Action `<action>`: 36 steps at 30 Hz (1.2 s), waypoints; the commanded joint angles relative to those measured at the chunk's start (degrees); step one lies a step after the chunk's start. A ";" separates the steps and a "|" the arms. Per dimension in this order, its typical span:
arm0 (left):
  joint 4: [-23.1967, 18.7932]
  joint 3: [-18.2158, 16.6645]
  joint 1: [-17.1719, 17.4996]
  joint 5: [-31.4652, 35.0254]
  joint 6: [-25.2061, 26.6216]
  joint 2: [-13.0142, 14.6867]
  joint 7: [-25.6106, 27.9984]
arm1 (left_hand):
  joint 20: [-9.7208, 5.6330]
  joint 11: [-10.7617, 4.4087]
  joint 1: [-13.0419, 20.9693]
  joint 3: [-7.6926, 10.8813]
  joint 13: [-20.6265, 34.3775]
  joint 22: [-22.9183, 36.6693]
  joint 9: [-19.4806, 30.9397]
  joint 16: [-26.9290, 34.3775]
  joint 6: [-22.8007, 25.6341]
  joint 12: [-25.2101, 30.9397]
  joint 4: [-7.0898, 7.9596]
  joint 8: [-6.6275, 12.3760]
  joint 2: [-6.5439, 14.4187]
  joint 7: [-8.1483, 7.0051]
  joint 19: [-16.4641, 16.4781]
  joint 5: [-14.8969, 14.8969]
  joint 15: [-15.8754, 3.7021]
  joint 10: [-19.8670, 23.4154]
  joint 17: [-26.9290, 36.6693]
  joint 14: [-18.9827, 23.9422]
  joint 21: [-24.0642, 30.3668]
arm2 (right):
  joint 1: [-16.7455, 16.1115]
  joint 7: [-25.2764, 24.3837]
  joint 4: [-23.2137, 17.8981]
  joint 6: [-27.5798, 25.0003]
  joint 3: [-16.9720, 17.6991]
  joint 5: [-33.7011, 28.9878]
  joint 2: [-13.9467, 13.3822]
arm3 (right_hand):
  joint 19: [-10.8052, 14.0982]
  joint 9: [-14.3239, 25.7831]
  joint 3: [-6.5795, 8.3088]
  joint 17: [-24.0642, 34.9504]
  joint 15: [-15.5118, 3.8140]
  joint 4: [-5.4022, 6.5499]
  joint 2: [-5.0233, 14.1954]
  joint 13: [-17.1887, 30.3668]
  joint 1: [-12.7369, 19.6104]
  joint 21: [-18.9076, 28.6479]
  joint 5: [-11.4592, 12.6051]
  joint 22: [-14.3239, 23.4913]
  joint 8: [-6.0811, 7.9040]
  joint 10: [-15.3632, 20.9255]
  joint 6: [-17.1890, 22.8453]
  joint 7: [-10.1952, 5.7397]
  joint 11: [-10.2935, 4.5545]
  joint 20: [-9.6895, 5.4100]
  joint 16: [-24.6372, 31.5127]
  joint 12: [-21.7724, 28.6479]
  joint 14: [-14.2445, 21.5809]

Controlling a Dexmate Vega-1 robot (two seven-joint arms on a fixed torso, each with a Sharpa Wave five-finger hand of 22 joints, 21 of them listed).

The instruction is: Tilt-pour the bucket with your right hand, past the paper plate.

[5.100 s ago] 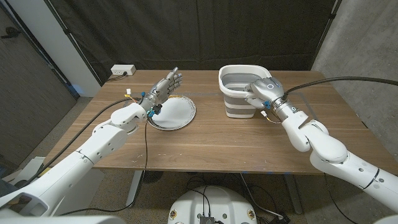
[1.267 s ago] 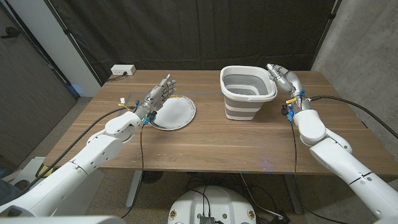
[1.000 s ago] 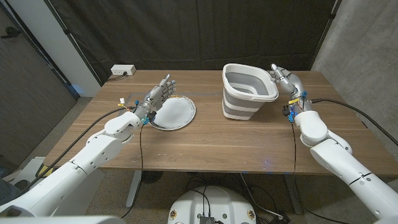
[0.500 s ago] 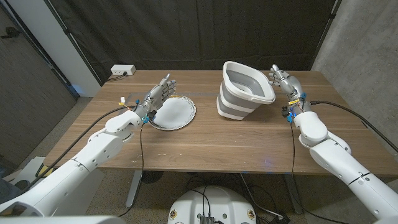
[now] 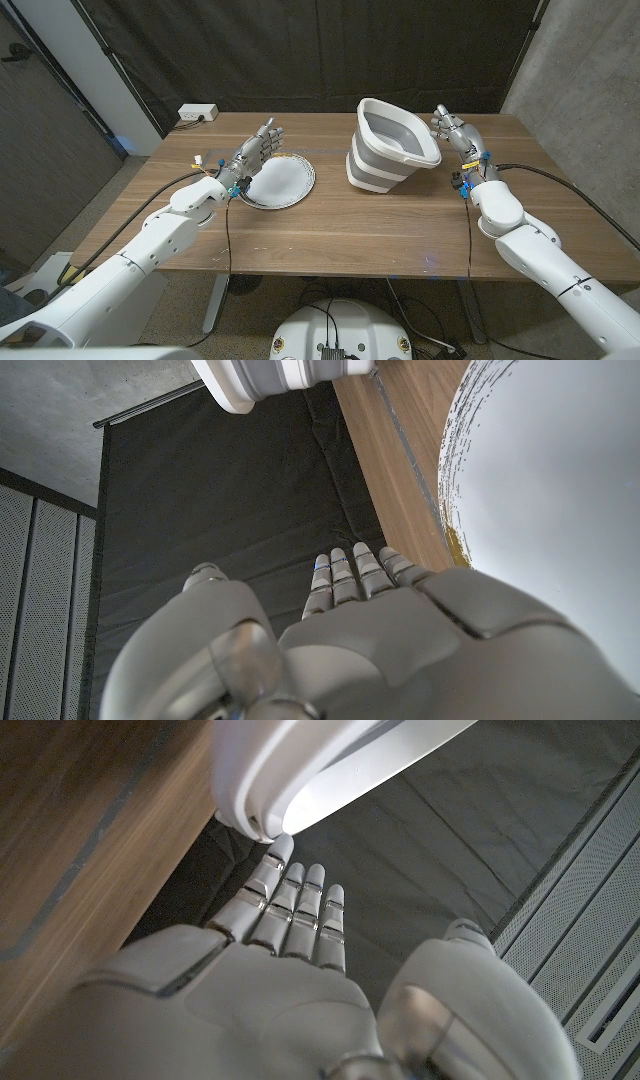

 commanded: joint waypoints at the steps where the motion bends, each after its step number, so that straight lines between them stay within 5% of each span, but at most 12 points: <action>1: -0.46 -0.27 0.77 0.02 -0.52 0.01 0.27 | -0.02 -0.07 -0.19 -0.40 0.15 0.34 0.13 -0.09 0.49 -0.08 0.06 0.09 0.34 -0.20 -0.40 -0.05 0.03 0.55 0.09 0.12 0.21 | -0.65 -1.03 -1.84 1.73 0.51 -1.59 -0.76 | 0.07 0.18 -0.32 0.05 0.23 0.27 -0.18 0.08 -0.52 -0.14 -0.02 0.22 -0.06 -0.10 -0.06 -0.57 0.27 -1.79 -0.01 0.45 -0.11; 17: -1.54 -0.59 2.09 0.00 -1.41 0.18 0.63 | 0.06 0.07 -0.13 -0.49 0.15 0.34 0.13 -0.10 0.45 -0.09 0.09 0.03 0.35 -0.20 -0.47 -0.08 0.02 0.58 0.09 0.08 0.20 | -3.50 -1.85 -3.19 1.16 2.36 -0.75 -0.08 | -0.10 0.17 -0.46 -0.01 0.15 0.27 -0.07 0.05 -0.63 -0.65 -0.26 0.23 0.05 -0.05 0.23 -0.66 0.18 -1.75 -0.03 0.54 -0.23; 34: -2.56 -1.46 3.12 -0.34 -1.30 1.69 0.31 | -0.02 -0.02 -0.08 -0.56 0.15 0.34 0.13 -0.08 0.46 -0.07 0.13 0.01 0.37 -0.17 -0.34 -0.11 -0.01 0.64 0.09 0.12 0.27 | -0.63 2.24 4.20 4.58 -1.10 6.64 4.42 | -1.20 0.11 -0.66 -0.02 -0.22 0.34 0.23 0.01 -0.87 -1.74 -0.63 0.27 0.34 0.18 1.21 0.41 -0.07 -2.10 -0.14 0.71 -0.78; 36: -2.02 -1.47 2.81 -0.64 -1.35 1.75 -0.49 | 0.05 0.08 -0.08 -0.57 0.15 0.33 0.13 -0.06 0.44 -0.09 0.13 0.00 0.37 -0.18 -0.31 -0.12 -0.03 0.60 0.09 0.18 0.28 | -0.30 2.70 4.96 4.96 -1.45 7.56 4.85 | -0.92 0.06 -0.81 -0.04 -0.10 0.37 0.38 -0.06 -1.04 -2.06 -0.87 0.30 0.90 0.87 2.97 1.67 0.11 -2.39 -0.02 1.00 -0.67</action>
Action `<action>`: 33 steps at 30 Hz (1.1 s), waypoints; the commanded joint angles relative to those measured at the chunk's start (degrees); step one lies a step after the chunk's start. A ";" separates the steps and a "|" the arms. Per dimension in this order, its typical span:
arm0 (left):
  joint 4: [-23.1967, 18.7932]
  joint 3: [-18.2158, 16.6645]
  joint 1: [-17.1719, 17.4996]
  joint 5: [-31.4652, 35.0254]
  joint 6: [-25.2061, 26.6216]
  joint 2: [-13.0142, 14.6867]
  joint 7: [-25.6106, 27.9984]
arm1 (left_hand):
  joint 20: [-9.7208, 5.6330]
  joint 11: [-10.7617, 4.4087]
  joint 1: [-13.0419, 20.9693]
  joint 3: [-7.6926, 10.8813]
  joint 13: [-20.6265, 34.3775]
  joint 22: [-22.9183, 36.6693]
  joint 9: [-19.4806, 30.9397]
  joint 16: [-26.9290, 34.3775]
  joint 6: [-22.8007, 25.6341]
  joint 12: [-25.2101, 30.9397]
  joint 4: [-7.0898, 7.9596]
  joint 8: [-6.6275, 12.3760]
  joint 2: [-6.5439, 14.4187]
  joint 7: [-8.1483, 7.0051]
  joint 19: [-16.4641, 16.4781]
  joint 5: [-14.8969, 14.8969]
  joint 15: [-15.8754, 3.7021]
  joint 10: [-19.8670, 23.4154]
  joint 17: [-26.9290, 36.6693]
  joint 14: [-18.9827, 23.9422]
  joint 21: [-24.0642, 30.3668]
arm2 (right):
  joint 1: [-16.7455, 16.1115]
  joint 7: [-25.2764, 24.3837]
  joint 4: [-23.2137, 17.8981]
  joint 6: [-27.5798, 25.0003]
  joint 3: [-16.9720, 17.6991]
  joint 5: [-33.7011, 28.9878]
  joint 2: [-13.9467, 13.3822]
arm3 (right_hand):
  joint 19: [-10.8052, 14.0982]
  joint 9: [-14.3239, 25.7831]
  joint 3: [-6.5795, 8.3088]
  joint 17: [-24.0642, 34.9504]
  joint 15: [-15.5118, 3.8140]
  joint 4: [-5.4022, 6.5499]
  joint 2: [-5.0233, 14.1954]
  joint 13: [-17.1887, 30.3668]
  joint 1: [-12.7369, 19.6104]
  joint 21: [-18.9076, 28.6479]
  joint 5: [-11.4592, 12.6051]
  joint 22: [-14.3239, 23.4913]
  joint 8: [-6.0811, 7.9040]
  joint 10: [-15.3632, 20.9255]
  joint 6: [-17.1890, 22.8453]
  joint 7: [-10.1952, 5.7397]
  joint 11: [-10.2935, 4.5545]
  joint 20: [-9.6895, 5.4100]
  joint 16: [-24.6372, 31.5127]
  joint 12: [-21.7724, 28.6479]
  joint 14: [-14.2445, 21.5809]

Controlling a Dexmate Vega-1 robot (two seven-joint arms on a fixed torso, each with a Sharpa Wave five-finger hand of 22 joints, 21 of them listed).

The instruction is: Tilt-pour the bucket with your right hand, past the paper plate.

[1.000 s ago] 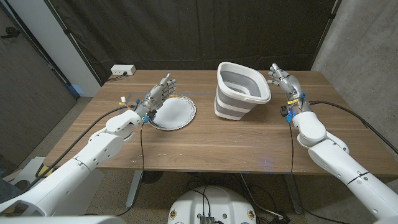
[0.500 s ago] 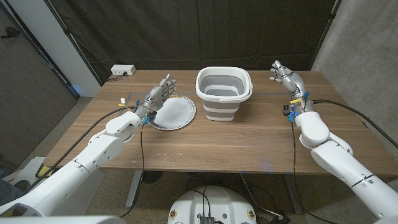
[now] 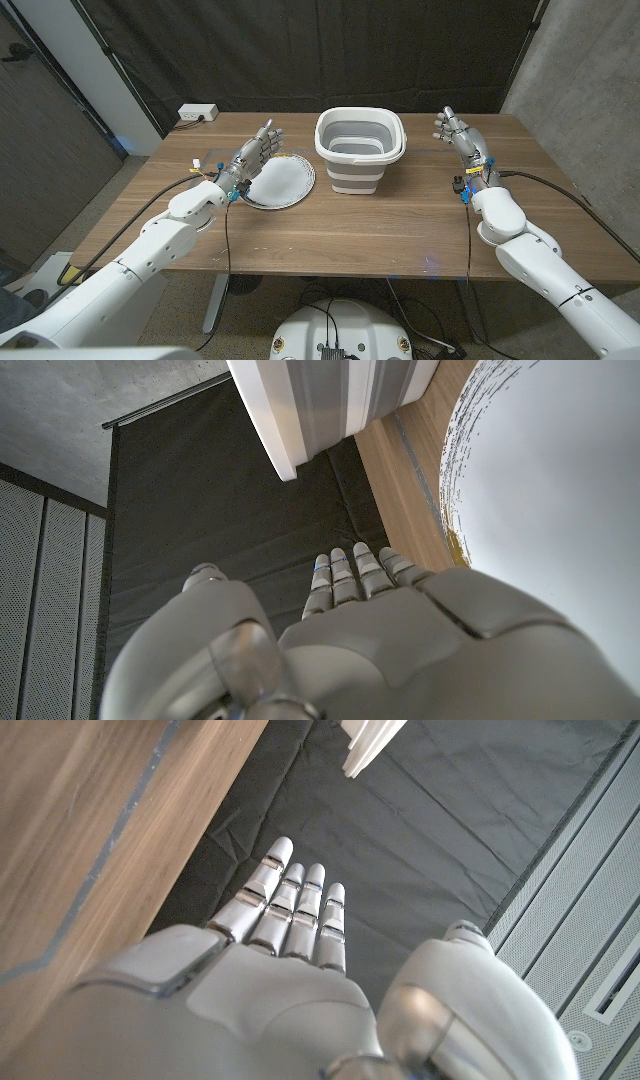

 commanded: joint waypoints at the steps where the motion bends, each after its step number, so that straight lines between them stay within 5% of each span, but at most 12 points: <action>1: 0.55 -0.45 -0.14 -0.71 0.06 0.93 -1.69 | 0.07 -0.11 -0.06 -0.34 0.15 0.33 0.13 -0.06 0.23 -0.11 -0.10 -0.01 0.36 0.01 -0.20 -0.12 -0.02 0.56 0.10 0.18 0.33 | 2.09 2.62 4.85 1.97 -2.48 5.01 3.00 | 0.39 0.01 -0.45 -0.07 0.38 0.28 0.19 -0.11 -0.83 -0.57 -0.47 0.30 0.96 1.08 2.46 1.67 0.07 -2.93 0.08 0.62 0.05; 16: 5.65 0.81 -3.50 -1.19 -0.84 -1.28 -5.17 | 0.18 -0.06 -0.04 -0.47 0.15 0.33 0.13 -0.09 0.13 -0.15 -0.08 -0.06 0.28 0.04 -0.11 -0.14 0.02 0.46 0.10 0.13 0.35 | 5.06 6.26 11.22 4.33 -4.53 10.21 4.84 | 0.36 -0.08 -0.66 -0.09 0.35 0.26 0.37 -0.28 -0.99 -1.21 -0.81 0.32 0.42 1.13 1.77 1.68 0.28 -3.24 -0.08 0.56 -0.38; 21: 5.75 1.39 -4.26 -0.70 -0.17 -1.72 -4.66 | 0.16 -0.10 -0.04 -0.52 0.14 0.33 0.13 -0.10 -0.02 -0.17 -0.06 -0.12 0.25 -0.03 -0.13 -0.15 0.08 0.41 0.10 0.09 0.34 | 6.37 7.11 12.99 4.99 -5.11 11.33 5.45 | 0.45 -0.13 -0.79 -0.09 1.21 0.31 0.52 -0.38 -1.17 -1.53 -1.01 0.32 0.44 1.51 2.14 2.87 0.72 -3.04 0.10 0.66 -0.02; 33: 6.09 1.41 -4.45 -0.61 -0.61 -2.28 -4.60 | 0.17 -0.17 -0.07 -0.66 0.15 0.33 0.13 -0.12 0.00 -0.18 -0.02 -0.12 0.16 -0.05 -0.34 -0.16 0.04 0.39 0.11 0.01 0.26 | 8.10 7.89 14.08 4.93 -6.26 11.85 5.09 | 0.42 -0.17 -0.94 -0.10 1.19 0.32 0.61 -0.47 -1.31 -1.91 -1.21 0.33 0.19 1.37 1.81 2.83 0.83 -2.78 0.01 0.53 -0.29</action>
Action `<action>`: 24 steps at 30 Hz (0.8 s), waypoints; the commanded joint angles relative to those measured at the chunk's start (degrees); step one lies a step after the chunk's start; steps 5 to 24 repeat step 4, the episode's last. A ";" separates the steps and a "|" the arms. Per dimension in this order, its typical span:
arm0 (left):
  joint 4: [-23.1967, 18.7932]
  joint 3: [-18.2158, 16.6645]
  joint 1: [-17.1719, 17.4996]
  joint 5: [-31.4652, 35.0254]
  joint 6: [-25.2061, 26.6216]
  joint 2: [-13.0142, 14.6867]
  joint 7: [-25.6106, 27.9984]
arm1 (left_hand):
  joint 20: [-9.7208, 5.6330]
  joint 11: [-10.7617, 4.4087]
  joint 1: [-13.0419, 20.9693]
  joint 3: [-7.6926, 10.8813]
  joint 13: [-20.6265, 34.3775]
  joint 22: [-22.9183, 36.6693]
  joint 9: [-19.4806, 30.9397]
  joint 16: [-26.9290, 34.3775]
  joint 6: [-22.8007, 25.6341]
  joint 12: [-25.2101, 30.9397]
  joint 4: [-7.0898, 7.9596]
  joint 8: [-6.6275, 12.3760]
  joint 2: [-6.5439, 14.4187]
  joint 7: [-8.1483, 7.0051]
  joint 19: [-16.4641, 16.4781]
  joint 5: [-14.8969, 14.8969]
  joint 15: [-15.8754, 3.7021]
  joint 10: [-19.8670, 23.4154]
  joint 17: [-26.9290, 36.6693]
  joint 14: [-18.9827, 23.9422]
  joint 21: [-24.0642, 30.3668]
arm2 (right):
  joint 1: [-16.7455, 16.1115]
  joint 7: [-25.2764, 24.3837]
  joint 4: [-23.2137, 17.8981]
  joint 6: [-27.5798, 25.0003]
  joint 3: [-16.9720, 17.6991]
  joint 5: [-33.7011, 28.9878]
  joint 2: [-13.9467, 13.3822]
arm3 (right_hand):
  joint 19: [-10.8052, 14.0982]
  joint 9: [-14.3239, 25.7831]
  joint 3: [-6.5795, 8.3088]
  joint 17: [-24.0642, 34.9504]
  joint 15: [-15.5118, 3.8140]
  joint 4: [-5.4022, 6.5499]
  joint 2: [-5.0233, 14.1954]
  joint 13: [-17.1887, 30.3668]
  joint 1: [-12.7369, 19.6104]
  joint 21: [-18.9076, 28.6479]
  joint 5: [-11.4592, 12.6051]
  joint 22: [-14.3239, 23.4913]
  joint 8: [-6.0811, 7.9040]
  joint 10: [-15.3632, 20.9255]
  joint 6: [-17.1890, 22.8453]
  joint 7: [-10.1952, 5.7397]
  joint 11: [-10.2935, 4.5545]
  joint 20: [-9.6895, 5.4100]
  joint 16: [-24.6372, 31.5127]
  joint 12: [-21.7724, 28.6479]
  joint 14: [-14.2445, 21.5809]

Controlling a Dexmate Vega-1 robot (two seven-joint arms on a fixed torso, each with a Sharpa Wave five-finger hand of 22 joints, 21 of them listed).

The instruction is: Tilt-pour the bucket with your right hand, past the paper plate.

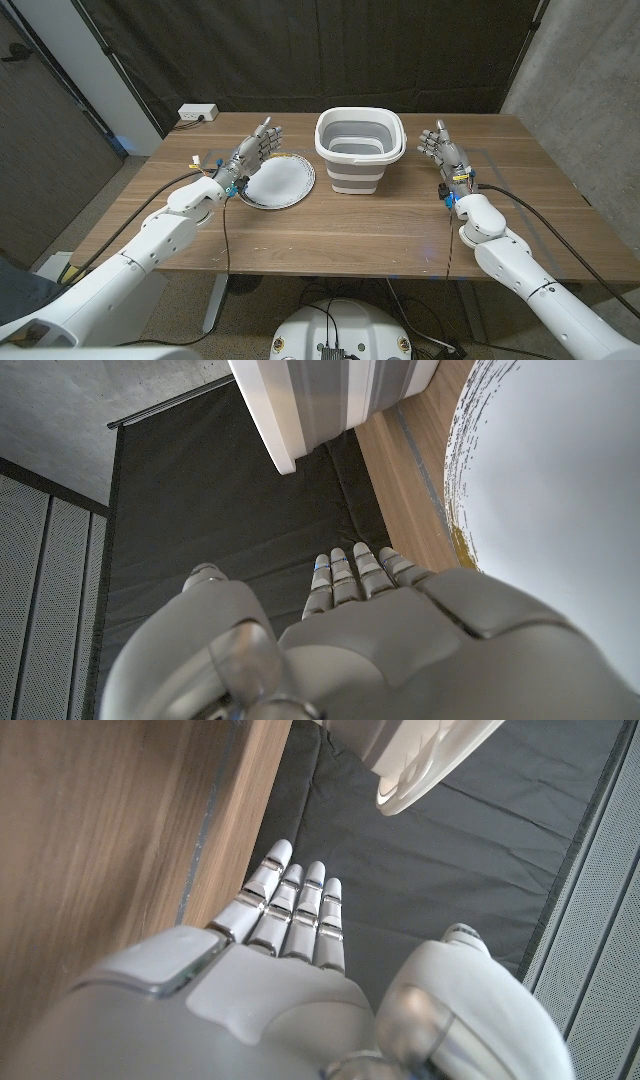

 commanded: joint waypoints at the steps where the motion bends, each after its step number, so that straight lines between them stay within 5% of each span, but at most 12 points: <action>1: 0.83 0.37 -0.64 0.09 0.10 -0.73 -0.08 | 0.14 -0.14 -0.01 -0.27 0.14 0.33 0.13 -0.12 0.01 -0.18 0.07 -0.11 0.09 -0.07 -0.32 -0.16 0.05 0.38 0.11 0.02 0.26 | 1.86 1.10 2.08 0.37 -1.25 1.36 0.25 | 0.20 0.11 -0.24 0.18 0.16 0.25 -0.14 0.05 -0.55 -0.42 -0.15 0.11 -0.21 0.26 0.03 0.01 0.31 -2.57 0.01 0.09 -0.10; 24: 1.22 0.37 -0.74 0.06 -0.07 -0.95 -0.18 | 0.16 -0.24 -0.02 -0.30 0.14 0.33 0.13 -0.13 0.03 -0.19 0.08 -0.11 0.07 -0.08 -0.37 -0.16 0.08 0.36 0.11 -0.01 0.25 | 2.28 1.11 2.55 0.46 -1.52 1.40 0.42 | 0.23 0.10 -0.26 0.18 0.17 0.25 -0.12 0.03 -0.58 -0.48 -0.19 0.11 -0.23 0.28 0.02 -0.02 0.30 -2.55 0.05 0.09 0.00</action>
